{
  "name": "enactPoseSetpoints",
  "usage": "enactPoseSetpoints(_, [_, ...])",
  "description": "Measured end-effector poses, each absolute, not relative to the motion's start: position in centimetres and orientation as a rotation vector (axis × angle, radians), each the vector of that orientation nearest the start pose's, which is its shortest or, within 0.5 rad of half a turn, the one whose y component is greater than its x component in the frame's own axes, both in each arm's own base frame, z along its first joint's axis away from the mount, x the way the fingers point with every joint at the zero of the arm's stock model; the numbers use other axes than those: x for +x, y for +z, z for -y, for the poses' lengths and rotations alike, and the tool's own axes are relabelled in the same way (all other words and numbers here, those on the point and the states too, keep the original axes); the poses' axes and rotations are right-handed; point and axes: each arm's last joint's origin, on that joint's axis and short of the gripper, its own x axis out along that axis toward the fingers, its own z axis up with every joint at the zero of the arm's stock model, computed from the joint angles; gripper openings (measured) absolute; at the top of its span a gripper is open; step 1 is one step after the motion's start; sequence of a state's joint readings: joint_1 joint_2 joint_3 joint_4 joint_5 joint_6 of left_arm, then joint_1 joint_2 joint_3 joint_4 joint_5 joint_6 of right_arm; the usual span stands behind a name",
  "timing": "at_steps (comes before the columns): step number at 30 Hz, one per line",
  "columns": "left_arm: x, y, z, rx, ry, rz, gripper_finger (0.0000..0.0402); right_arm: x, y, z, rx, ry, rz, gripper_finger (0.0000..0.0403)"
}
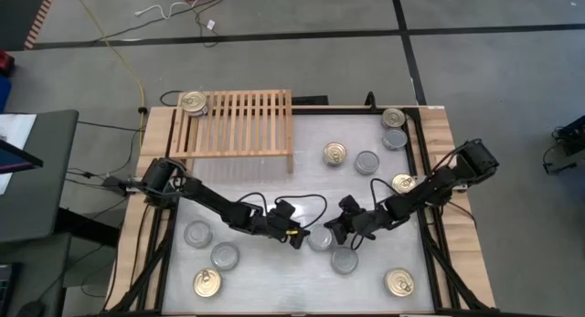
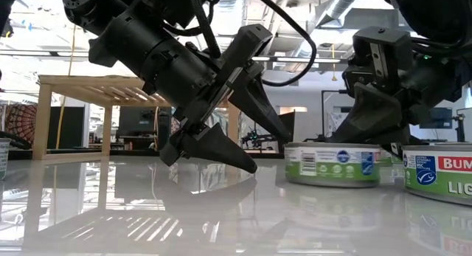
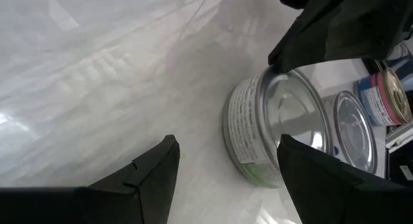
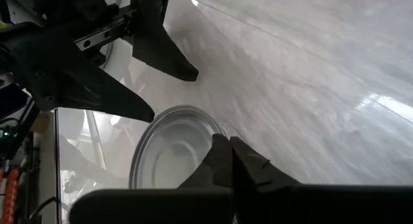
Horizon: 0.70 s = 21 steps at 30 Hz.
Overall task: Stack canned seafood by type on shelf
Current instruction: Put the green tuna can on the shelf
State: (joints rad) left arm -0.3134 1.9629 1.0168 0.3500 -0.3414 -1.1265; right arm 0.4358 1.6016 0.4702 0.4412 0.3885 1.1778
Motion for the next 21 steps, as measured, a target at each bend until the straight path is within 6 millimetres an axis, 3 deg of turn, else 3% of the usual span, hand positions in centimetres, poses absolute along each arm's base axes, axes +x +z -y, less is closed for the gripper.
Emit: enactPoseSetpoints(21, [37.75,13.37,11.36,-1.007,0.292,-0.467,0.0251,23.71,10.74,-9.81,0.884,-0.369,-0.596,0.0019])
